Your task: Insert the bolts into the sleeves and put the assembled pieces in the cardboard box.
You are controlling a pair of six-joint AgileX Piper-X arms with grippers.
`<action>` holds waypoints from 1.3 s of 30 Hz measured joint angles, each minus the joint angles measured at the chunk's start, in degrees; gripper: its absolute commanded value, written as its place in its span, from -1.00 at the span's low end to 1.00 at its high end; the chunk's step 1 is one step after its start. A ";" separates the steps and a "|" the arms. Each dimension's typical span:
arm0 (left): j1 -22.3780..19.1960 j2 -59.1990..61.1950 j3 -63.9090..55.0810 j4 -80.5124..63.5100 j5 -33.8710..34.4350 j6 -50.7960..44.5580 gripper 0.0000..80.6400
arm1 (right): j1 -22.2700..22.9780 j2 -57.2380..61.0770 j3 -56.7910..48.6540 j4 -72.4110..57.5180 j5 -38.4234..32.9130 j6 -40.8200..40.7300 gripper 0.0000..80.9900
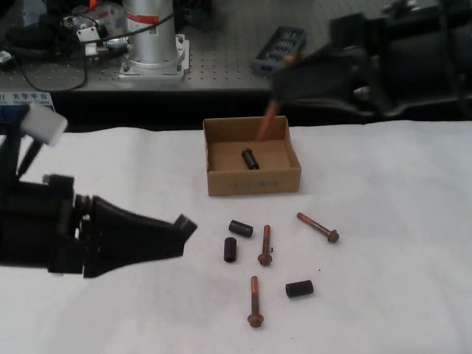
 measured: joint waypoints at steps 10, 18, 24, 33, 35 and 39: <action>-0.03 -1.92 0.00 -8.18 0.63 -5.96 -0.98 | 3.51 0.65 0.00 -4.46 0.23 1.92 -0.93; -0.03 -1.94 0.00 -12.80 -1.50 -8.99 -0.98 | 3.55 0.65 0.00 -4.73 0.37 2.98 -0.93; -0.03 -1.94 0.00 -13.31 -2.18 -10.10 -0.98 | 3.55 0.65 0.00 -4.72 0.49 3.95 -0.93; -0.03 -1.94 0.00 -13.31 -2.18 -11.06 -0.98 | 3.55 0.65 0.00 -4.76 -0.16 4.87 -0.93; -0.03 -1.94 0.00 -13.31 -2.18 -11.43 -0.98 | 3.55 0.65 0.00 -4.76 -0.81 4.98 -0.93; -0.03 -1.94 0.00 -13.79 -2.18 -11.41 -0.98 | 3.83 0.65 0.00 -5.27 -1.21 5.18 -0.93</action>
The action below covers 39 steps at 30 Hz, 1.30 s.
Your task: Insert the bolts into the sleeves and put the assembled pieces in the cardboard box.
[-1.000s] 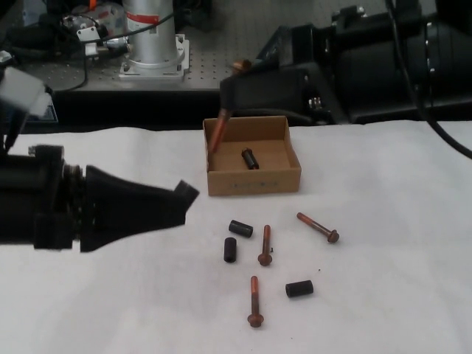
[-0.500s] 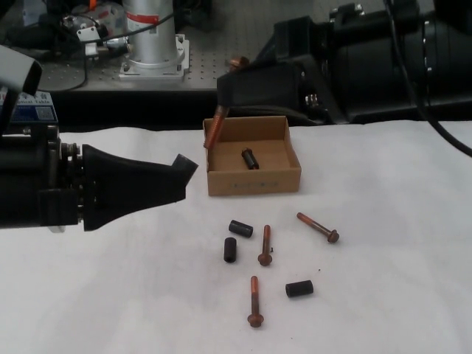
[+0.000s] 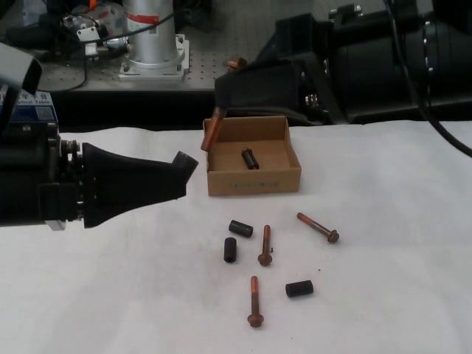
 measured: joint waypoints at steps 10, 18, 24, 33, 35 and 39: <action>0.00 0.00 0.00 -2.60 0.29 -2.39 -0.98 | 2.17 0.00 0.00 -1.72 0.22 0.00 -0.93; 0.00 0.00 0.12 -3.80 0.75 -3.47 -0.98 | 2.60 0.00 0.00 -2.09 0.76 0.00 -0.93; 0.00 0.00 0.12 -4.76 0.63 -3.44 -0.98 | 2.95 0.00 0.00 -2.09 1.02 0.00 -0.93; 0.00 0.00 0.56 -12.59 -1.28 -6.97 -0.98 | 2.94 0.00 0.00 -4.02 0.92 0.07 -0.93; 0.00 0.00 0.56 -12.89 -1.31 -7.10 -0.98 | 2.94 0.00 0.00 -4.01 0.92 0.07 -0.93; 0.00 0.00 0.61 -13.27 -1.31 -7.10 -0.98 | 2.94 0.00 0.00 -4.01 -0.19 0.07 -0.93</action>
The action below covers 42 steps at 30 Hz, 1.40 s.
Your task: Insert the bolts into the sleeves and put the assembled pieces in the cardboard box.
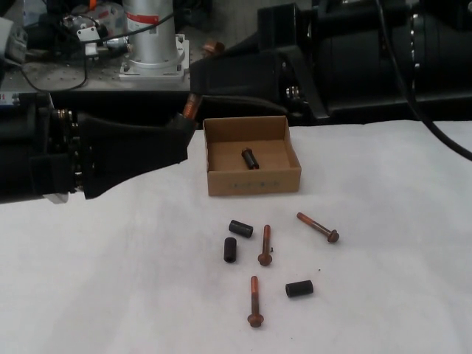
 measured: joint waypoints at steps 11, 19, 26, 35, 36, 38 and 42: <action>-0.14 0.00 0.00 -0.41 -0.16 0.00 -0.98 | -0.12 0.00 0.00 1.52 -1.94 -0.25 -0.93; -0.42 0.00 0.00 -0.42 -0.13 0.00 -0.98 | -0.12 0.00 0.00 4.36 -3.44 -1.72 -0.93; -0.42 0.00 0.19 -1.17 -0.55 0.00 -0.98 | -0.12 0.00 -0.43 6.85 -3.15 -2.77 -0.98; 0.24 0.00 0.02 -3.36 -5.32 0.00 -0.98 | 0.29 0.00 0.05 11.81 -3.08 -2.58 -0.03; 0.21 0.00 0.02 -3.48 -5.64 0.00 -0.98 | 0.29 0.00 0.05 11.80 -3.09 -2.56 -0.09; 0.21 0.00 0.02 -3.47 -5.88 0.00 -0.98 | 0.29 0.00 0.05 11.80 -3.09 -2.57 -0.12; 0.21 0.00 0.02 -3.47 -6.10 0.00 -0.98 | 0.29 0.00 0.05 12.11 -3.09 -2.57 -0.11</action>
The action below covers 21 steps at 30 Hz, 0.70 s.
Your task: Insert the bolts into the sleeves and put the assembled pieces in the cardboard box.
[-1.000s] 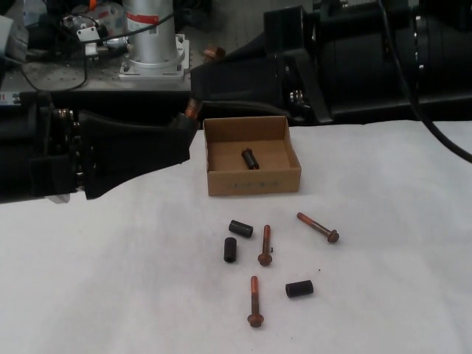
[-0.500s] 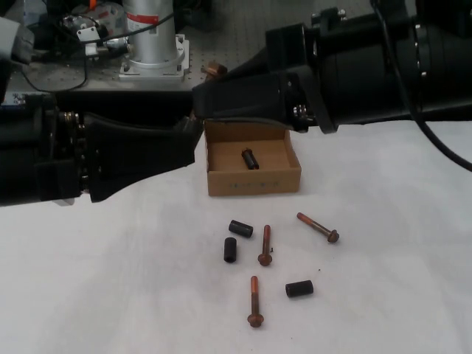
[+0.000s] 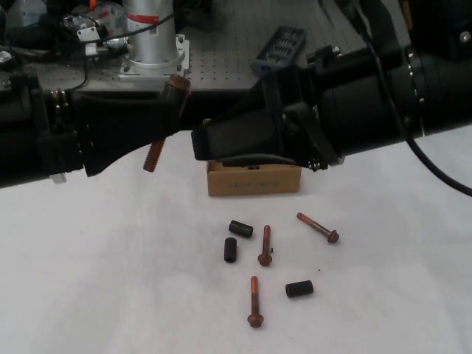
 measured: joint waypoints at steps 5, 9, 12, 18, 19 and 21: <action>0.00 0.00 0.00 0.00 -4.48 0.55 -0.98 | -0.24 0.00 0.00 5.25 -0.23 -3.78 -0.11; 0.00 0.34 0.00 -0.15 -6.84 2.56 -0.98 | -1.75 0.00 0.00 12.41 1.34 -9.80 -0.11; 0.00 2.37 -0.84 -0.27 -7.27 3.28 -0.98 | -3.37 0.00 0.00 18.73 5.24 -15.33 -0.11; 0.00 12.97 -6.29 -0.05 -9.74 3.71 -0.98 | -8.23 0.00 0.00 29.59 10.85 -24.66 -0.11; 0.00 15.09 -7.44 0.22 -10.09 3.94 -0.98 | -8.88 0.00 0.00 30.68 11.64 -25.38 -0.11; 0.00 19.15 -9.79 0.48 -11.32 4.57 -0.98 | -9.83 0.00 0.00 32.22 12.96 -26.45 -0.11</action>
